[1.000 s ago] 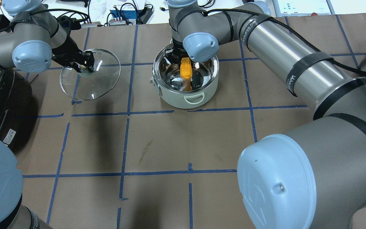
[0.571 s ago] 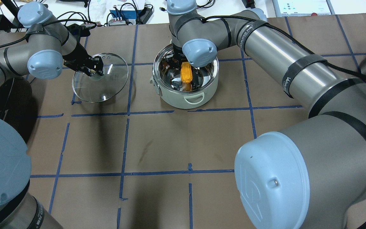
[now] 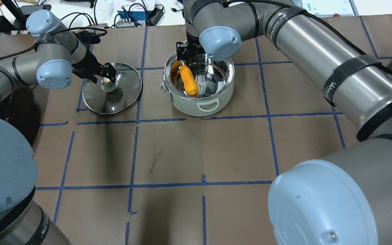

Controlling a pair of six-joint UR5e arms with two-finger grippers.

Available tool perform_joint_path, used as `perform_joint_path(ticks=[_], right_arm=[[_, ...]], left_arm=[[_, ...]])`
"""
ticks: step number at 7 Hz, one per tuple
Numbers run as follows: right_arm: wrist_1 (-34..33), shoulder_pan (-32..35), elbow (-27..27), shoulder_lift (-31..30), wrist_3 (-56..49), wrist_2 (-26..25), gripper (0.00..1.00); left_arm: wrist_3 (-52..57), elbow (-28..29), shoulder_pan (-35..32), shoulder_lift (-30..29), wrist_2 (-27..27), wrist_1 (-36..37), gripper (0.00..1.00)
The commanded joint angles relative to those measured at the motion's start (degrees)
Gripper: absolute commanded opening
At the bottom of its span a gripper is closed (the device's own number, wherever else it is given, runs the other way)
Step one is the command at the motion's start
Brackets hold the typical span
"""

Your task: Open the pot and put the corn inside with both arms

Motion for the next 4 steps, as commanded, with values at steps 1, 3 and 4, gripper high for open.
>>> perform_joint_path(ticks=[1, 3, 4], right_arm=[[10.41, -3.99, 0.42, -8.36, -2.52, 0.06, 0.88], [20.96, -9.97, 1.64, -16.36, -7.44, 0.67, 0.88], [21.62, -11.65, 5.66, -19.70, -9.04, 0.67, 0.88]], left_arm=[[-0.68, 1.80, -0.25, 4.27, 0.88, -6.75, 1.00], [-2.51, 8.45, -0.33, 12.17, 1.06, -28.15, 1.00], [-6.61, 12.14, -1.29, 13.60, 0.97, -34.08, 1.00]])
